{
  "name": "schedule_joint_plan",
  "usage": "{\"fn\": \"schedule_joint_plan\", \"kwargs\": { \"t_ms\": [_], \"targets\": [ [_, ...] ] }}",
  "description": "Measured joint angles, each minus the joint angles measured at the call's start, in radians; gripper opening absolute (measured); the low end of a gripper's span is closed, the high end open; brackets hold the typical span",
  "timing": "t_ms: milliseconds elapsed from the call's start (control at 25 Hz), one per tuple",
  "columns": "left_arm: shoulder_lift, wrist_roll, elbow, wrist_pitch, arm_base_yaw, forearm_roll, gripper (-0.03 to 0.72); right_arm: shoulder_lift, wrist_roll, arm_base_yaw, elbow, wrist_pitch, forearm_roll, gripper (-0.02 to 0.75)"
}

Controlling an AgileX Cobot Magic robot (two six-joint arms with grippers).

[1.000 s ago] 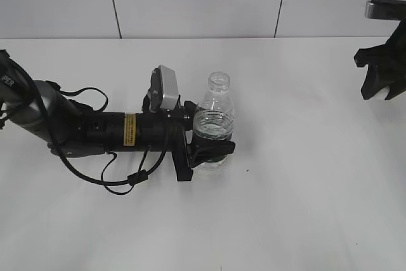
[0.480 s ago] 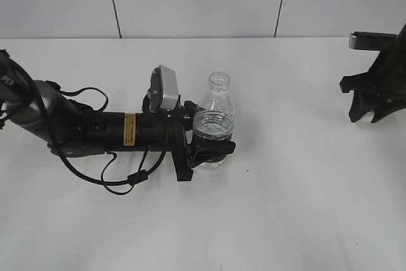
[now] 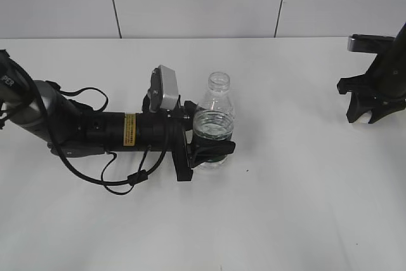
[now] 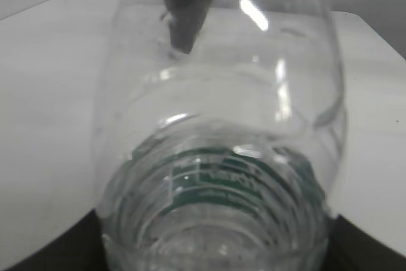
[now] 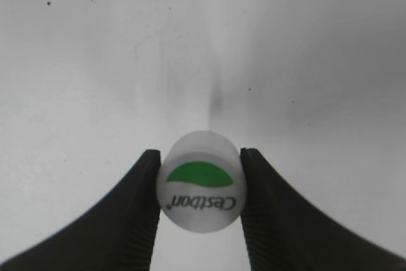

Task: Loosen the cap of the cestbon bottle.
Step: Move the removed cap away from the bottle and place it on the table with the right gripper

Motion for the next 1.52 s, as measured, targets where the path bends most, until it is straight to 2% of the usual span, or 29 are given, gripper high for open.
{"fn": "schedule_joint_plan", "kwargs": {
  "t_ms": [1280,1400,1520],
  "targets": [
    [0.000,0.000,0.000,0.000,0.000,0.000,0.403,0.037,0.019,0.000,0.001,-0.010,-0.016,0.293],
    [0.000,0.000,0.000,0.000,0.000,0.000,0.403,0.040,0.020,0.000,0.001,-0.002,-0.016,0.323],
    [0.000,0.000,0.000,0.000,0.000,0.000,0.403,0.040,0.020,0.000,-0.005,0.014,-0.017,0.406]
  ]
}}
